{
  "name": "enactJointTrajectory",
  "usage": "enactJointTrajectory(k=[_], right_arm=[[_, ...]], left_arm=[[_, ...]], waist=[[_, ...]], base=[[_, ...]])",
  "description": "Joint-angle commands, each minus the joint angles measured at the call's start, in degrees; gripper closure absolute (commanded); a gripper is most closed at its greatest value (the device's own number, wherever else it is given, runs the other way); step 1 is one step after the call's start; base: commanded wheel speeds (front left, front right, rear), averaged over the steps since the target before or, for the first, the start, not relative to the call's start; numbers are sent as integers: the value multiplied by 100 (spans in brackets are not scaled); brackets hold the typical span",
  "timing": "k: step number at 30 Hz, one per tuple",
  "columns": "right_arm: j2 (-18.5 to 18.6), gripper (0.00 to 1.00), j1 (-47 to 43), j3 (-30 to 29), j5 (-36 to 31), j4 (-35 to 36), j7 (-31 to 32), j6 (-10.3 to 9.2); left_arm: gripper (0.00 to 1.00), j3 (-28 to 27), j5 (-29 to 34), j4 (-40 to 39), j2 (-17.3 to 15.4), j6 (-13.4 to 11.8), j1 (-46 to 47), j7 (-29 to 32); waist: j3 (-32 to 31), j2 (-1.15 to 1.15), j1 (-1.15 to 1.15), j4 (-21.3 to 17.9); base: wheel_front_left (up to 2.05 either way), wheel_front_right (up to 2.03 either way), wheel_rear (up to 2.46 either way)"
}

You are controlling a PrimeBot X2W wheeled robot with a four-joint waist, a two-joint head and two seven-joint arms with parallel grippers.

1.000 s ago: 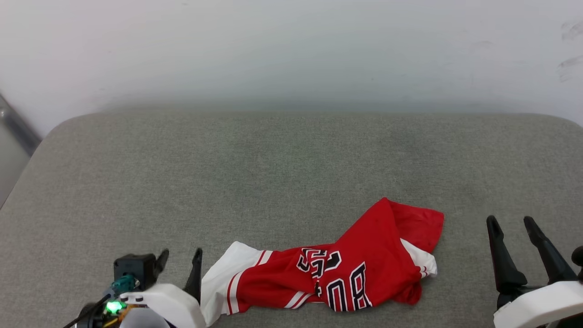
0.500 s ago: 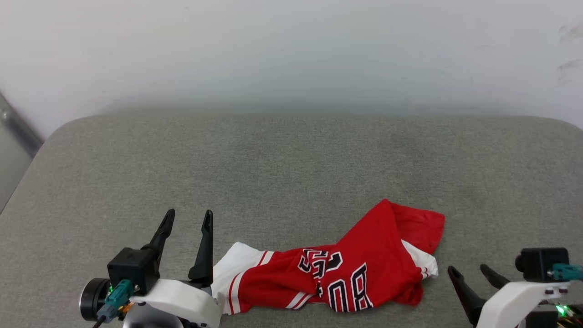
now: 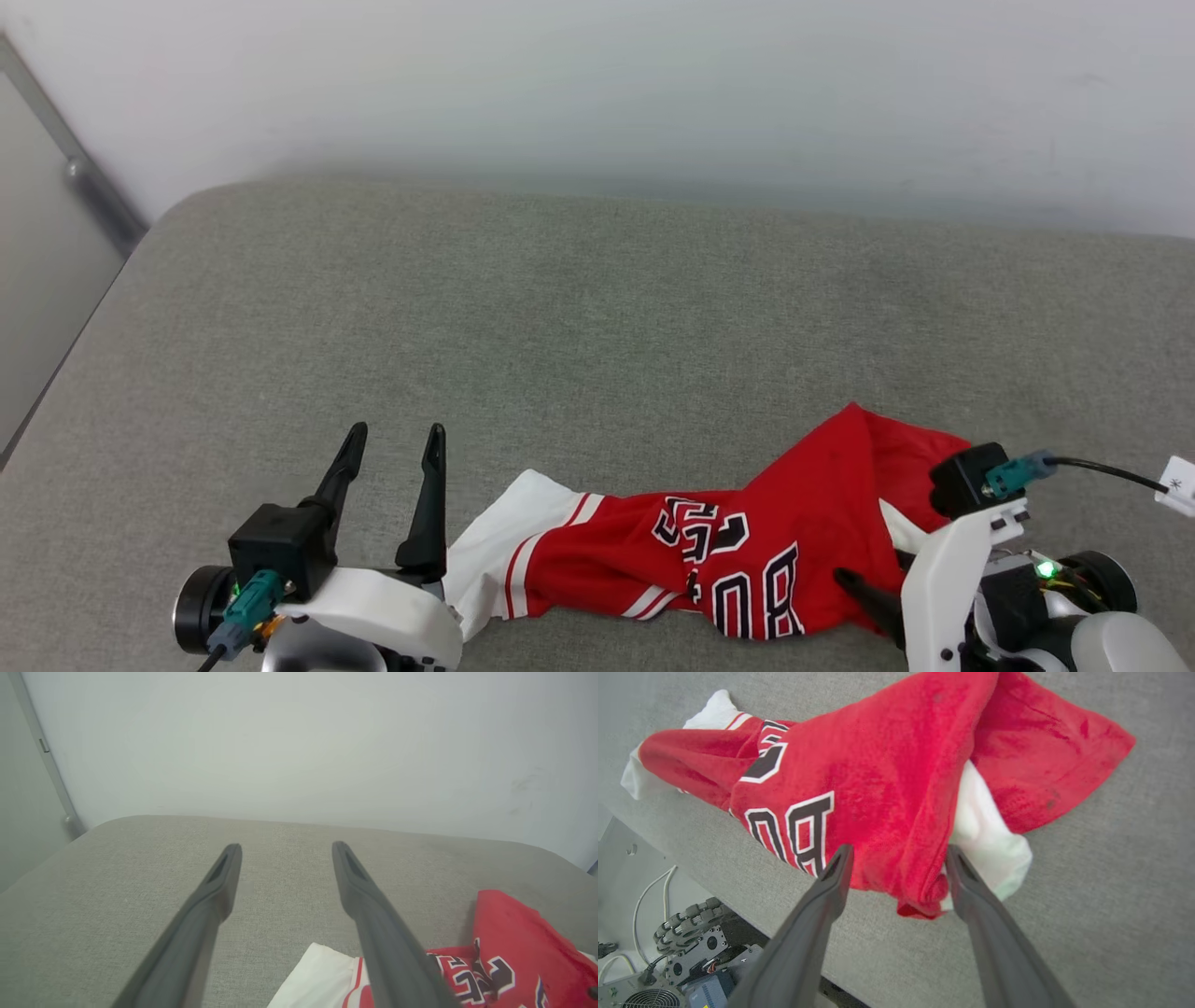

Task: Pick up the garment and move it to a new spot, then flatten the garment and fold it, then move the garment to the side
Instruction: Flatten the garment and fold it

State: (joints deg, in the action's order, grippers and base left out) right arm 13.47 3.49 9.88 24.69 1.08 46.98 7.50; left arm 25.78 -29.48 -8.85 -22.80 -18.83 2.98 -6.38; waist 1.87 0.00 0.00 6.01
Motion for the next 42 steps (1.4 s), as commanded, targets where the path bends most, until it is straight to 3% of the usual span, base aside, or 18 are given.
enactJointTrajectory(k=[1,13,22,28,29,30,31,37,42], right_arm=[[65,100,187,117,91,-50,9,-2],[202,100,1753,251,143,-207,-839,-2],[75,100,3233,-206,160,-1809,-1629,-2],[14,100,3654,-200,56,-3165,-2354,-2],[-11,79,3679,-173,68,-3363,-2471,-2],[-23,51,3699,-117,92,-3524,-2587,-2],[-25,0,3715,-66,112,-3650,-2731,-2],[17,0,3594,241,256,-3935,-3685,-2],[164,0,3218,487,459,-3681,-4462,-2]], left_arm=[[0,-6,-19,28,13,8,83,-50],[0,55,15,62,72,74,287,-104],[0,172,24,213,198,250,663,-198],[0,242,38,399,290,354,895,-298],[0,247,37,433,299,360,921,-308],[0,247,34,465,305,370,938,-322],[0,244,30,492,310,373,952,-337],[0,222,24,587,267,349,929,-361],[0,219,-4,606,220,292,766,-335]], waist=[[46,0,0,42],[332,0,0,126],[994,0,0,440],[1308,0,0,562],[1318,0,0,566],[1323,0,0,565],[1319,0,0,556],[1148,0,0,416],[826,0,0,197]], base=[[0,0,0],[0,0,0],[0,0,0],[0,0,0],[0,0,0],[0,0,0],[0,0,0],[0,0,0],[0,0,0]])
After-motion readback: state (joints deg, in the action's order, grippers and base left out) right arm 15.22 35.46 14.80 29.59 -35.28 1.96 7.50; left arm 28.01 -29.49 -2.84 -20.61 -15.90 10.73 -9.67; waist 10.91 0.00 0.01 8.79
